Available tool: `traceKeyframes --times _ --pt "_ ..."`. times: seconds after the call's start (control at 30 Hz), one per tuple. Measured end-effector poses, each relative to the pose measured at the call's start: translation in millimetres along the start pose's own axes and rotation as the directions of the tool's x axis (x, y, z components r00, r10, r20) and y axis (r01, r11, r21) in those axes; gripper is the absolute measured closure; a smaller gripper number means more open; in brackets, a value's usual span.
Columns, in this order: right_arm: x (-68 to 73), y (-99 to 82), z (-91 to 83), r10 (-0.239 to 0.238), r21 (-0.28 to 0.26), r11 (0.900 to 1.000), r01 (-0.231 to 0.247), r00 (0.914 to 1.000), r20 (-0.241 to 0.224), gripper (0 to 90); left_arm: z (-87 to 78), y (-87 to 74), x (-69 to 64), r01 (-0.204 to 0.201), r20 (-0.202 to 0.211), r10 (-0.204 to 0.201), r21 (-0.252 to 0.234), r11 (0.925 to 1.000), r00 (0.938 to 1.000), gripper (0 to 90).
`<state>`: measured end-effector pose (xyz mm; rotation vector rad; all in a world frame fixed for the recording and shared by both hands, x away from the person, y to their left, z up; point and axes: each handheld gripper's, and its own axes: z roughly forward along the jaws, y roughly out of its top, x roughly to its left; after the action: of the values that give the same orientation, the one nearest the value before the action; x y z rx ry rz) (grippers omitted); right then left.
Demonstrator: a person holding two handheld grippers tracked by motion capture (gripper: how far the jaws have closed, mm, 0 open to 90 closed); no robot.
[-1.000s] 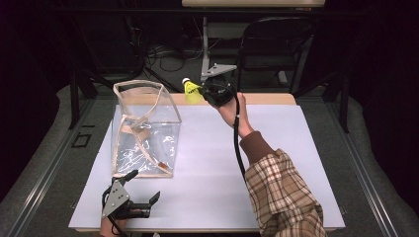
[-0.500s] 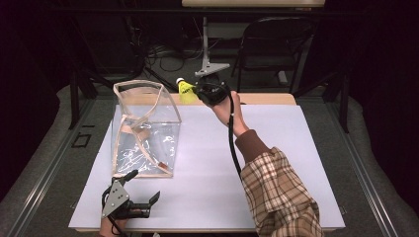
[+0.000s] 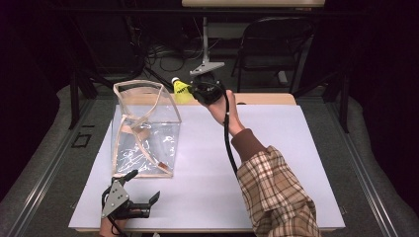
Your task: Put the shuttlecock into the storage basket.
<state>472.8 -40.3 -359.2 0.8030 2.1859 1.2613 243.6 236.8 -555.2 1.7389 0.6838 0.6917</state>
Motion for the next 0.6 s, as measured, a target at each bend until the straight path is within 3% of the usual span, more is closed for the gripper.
traceKeyframes --times 0.6 --pt "9.9 11.3 12.3 0.009 -0.004 1.0000 -0.009 0.9997 -0.023 89.2 -0.1 -0.1 0.0 0.003 0.002 -0.003 -0.002 1.0000 1.0000 0.0"
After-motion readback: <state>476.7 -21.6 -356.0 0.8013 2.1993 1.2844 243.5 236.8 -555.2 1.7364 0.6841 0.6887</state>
